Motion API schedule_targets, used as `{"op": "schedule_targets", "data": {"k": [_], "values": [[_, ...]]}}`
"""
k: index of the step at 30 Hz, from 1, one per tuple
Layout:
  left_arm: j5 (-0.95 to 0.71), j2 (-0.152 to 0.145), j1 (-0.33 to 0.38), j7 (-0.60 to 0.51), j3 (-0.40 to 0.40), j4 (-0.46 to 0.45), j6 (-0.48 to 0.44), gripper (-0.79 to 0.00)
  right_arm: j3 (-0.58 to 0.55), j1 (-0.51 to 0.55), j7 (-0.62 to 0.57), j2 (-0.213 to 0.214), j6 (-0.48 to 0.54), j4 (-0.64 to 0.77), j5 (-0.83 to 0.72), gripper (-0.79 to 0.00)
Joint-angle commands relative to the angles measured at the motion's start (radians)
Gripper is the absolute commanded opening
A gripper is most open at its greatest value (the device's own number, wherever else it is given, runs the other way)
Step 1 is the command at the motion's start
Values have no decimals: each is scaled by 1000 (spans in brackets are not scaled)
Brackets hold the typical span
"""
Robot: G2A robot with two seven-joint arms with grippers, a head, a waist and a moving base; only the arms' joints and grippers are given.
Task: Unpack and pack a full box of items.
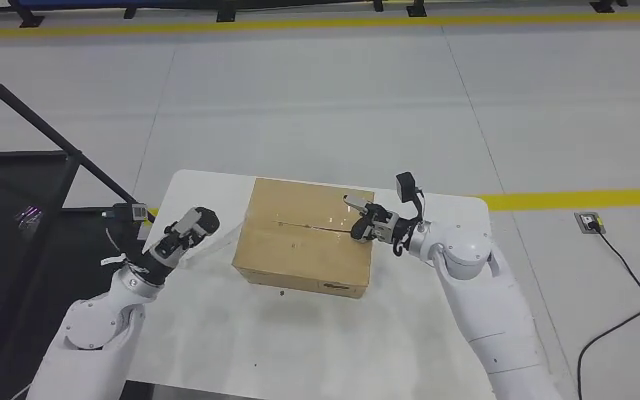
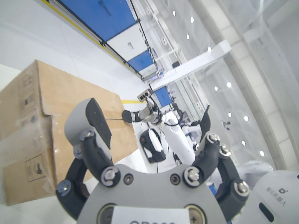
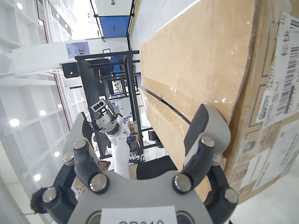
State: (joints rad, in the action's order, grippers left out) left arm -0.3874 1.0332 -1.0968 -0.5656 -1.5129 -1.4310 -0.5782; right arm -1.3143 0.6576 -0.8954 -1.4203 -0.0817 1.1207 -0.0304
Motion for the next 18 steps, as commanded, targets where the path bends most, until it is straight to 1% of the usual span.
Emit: {"op": "schedule_targets", "data": {"k": [1, 3, 4, 7, 9, 14, 18], "values": [[-45, 7, -45, 75, 6, 24, -2, 0, 0, 0, 0, 0, 0, 0, 0, 0], [-137, 15, -81, 99, 18, 48, -6, 0, 0, 0, 0, 0, 0, 0, 0, 0], [-147, 18, -95, 119, 21, 74, -12, 0, 0, 0, 0, 0, 0, 0, 0, 0], [-216, 34, -119, 164, 57, 130, -28, 0, 0, 0, 0, 0, 0, 0, 0, 0], [-231, 43, -120, 180, 84, 180, -31, 0, 0, 0, 0, 0, 0, 0, 0, 0], [-306, 67, -73, 152, 149, 290, -8, 0, 0, 0, 0, 0, 0, 0, 0, 0], [-329, 87, -6, 148, 198, 379, 9, 0, 0, 0, 0, 0, 0, 0, 0, 0]]}}
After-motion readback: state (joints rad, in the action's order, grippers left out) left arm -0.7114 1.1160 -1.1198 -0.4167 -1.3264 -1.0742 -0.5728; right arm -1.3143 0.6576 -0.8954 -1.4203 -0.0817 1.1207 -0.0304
